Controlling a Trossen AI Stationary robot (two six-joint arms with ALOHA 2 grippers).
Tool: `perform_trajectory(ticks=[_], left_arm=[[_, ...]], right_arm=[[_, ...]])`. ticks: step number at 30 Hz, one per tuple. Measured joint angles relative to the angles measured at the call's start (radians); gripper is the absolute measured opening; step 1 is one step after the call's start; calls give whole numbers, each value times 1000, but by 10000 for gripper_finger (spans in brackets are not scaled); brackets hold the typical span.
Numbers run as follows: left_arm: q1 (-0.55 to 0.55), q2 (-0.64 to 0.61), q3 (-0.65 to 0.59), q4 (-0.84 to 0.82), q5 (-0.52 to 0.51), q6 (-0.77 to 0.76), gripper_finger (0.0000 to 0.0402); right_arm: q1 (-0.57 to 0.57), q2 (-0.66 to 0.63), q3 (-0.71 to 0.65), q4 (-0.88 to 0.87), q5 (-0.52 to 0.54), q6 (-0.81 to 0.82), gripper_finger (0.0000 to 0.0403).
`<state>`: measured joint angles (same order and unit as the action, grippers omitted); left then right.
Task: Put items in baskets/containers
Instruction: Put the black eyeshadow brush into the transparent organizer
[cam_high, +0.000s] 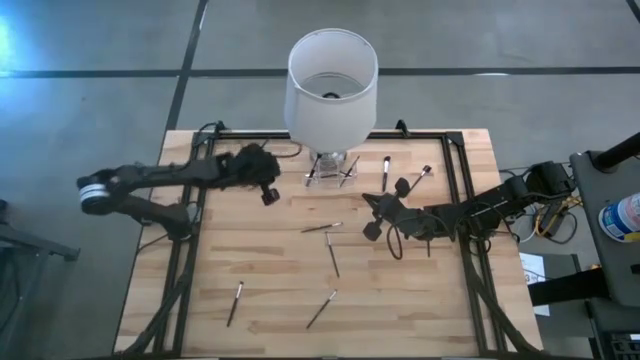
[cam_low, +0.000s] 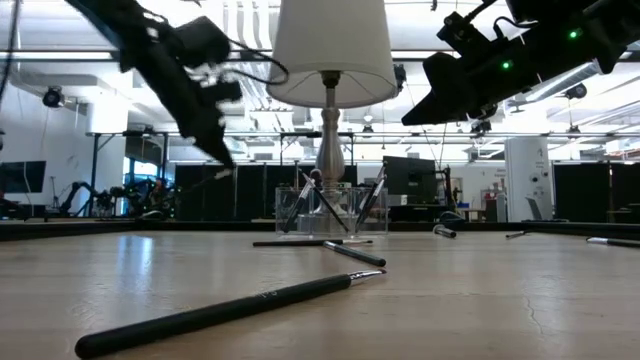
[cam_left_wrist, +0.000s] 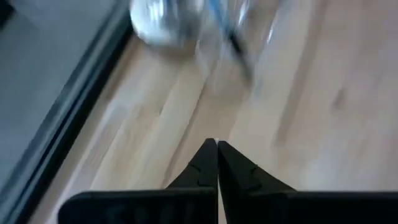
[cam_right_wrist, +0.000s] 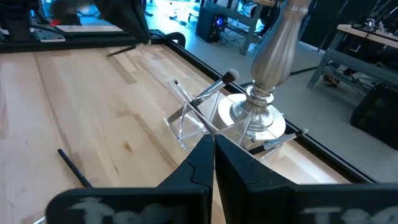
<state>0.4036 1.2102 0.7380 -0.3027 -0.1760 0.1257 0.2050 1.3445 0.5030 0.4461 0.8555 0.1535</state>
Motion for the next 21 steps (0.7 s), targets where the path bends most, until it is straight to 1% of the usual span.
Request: perform_trajectory(ticks=[2,4,7,9,11,16,21], left_arm=[[-37,-64,-70,153,1,-90,0],[-74,-118,-154,371,2,-182,0],[-115,-158,-284,707,4,-260,0],[-127,-166,-350,881,5,-285,0],[-128,-168,-393,999,1,-303,0],[-128,-143,-450,1196,-7,-321,0],[-128,-70,-490,1462,-9,-321,0]], right_arm=[[0,0,0,2,0,1,8],[0,0,0,3,0,0,9],[0,0,0,4,0,3,8],[0,0,0,5,0,5,9],[0,0,0,5,0,8,8],[0,0,0,6,0,5,8],[0,0,0,7,0,4,8]])
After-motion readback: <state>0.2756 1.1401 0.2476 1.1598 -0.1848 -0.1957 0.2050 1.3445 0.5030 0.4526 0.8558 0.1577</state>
